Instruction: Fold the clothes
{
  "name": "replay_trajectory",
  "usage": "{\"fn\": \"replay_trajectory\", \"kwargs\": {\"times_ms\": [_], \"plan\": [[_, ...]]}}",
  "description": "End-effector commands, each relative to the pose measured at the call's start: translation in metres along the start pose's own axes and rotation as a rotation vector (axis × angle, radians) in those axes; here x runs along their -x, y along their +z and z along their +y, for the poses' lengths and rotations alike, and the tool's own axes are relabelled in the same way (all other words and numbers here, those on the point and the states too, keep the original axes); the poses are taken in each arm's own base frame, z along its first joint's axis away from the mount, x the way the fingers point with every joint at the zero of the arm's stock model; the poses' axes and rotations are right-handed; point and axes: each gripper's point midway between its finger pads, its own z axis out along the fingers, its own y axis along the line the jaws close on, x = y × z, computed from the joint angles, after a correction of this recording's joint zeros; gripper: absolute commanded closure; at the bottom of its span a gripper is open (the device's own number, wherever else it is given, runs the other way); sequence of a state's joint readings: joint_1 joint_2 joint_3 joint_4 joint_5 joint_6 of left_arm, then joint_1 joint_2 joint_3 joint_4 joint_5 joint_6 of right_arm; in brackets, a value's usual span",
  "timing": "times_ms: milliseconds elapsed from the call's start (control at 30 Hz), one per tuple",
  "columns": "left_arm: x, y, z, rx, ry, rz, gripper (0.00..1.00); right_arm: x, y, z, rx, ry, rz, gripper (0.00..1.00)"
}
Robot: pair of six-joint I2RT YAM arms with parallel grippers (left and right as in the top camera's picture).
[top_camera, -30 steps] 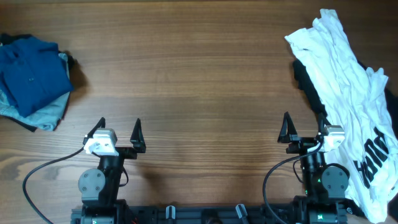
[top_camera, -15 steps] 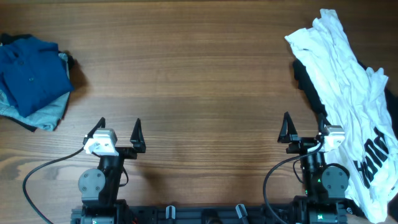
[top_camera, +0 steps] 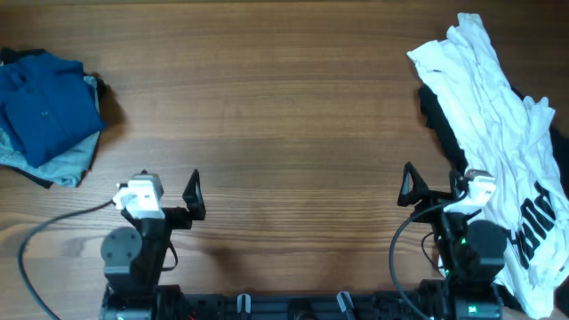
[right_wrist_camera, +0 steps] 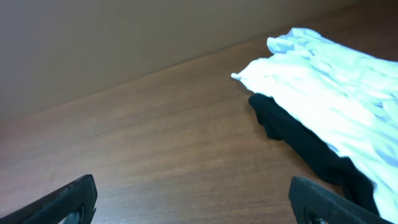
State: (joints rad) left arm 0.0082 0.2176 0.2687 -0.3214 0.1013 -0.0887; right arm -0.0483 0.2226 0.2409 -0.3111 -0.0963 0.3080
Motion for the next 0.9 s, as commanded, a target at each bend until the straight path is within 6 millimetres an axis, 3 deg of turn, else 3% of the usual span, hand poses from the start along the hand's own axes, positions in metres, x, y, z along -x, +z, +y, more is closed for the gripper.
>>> {"fn": "replay_trajectory", "kwargs": {"times_ms": [0,133,267,333,400,433,600,767,833,867], "plan": [[0.024,0.002,-0.004,0.014,-0.015,0.098,0.0,0.014,0.001,-0.002,-0.073,0.017,0.105,0.0],[0.03,0.015,-0.004,0.045,-0.034,0.293,0.0,0.011,0.013,-0.012,-0.177,0.022,0.298,0.0],[0.025,0.028,-0.01,0.02,-0.055,0.413,0.0,-0.001,0.03,-0.018,-0.214,0.03,0.397,0.0],[0.019,0.031,-0.011,0.012,-0.062,0.441,0.0,-0.012,0.027,-0.05,-0.408,0.097,0.42,0.0],[0.015,0.033,-0.01,0.012,-0.064,0.459,0.0,-0.033,0.006,-0.094,-0.718,0.274,0.436,0.0],[0.014,0.034,-0.01,0.013,-0.065,0.461,0.0,-0.042,0.0,-0.105,-0.792,0.321,0.457,0.01],[0.014,0.034,-0.01,0.013,-0.064,0.462,0.0,-0.088,0.002,-0.136,-0.965,0.391,0.623,0.0],[0.014,0.034,-0.01,0.013,-0.064,0.462,0.0,-0.121,0.015,-0.147,-1.006,0.373,0.732,0.01],[0.014,0.034,-0.01,0.013,-0.064,0.462,0.0,-0.131,0.018,-0.15,-1.018,0.369,0.758,0.08],[0.014,0.034,-0.01,0.013,-0.064,0.462,0.0,-0.135,0.02,-0.151,-1.02,0.369,0.767,0.19]]}}
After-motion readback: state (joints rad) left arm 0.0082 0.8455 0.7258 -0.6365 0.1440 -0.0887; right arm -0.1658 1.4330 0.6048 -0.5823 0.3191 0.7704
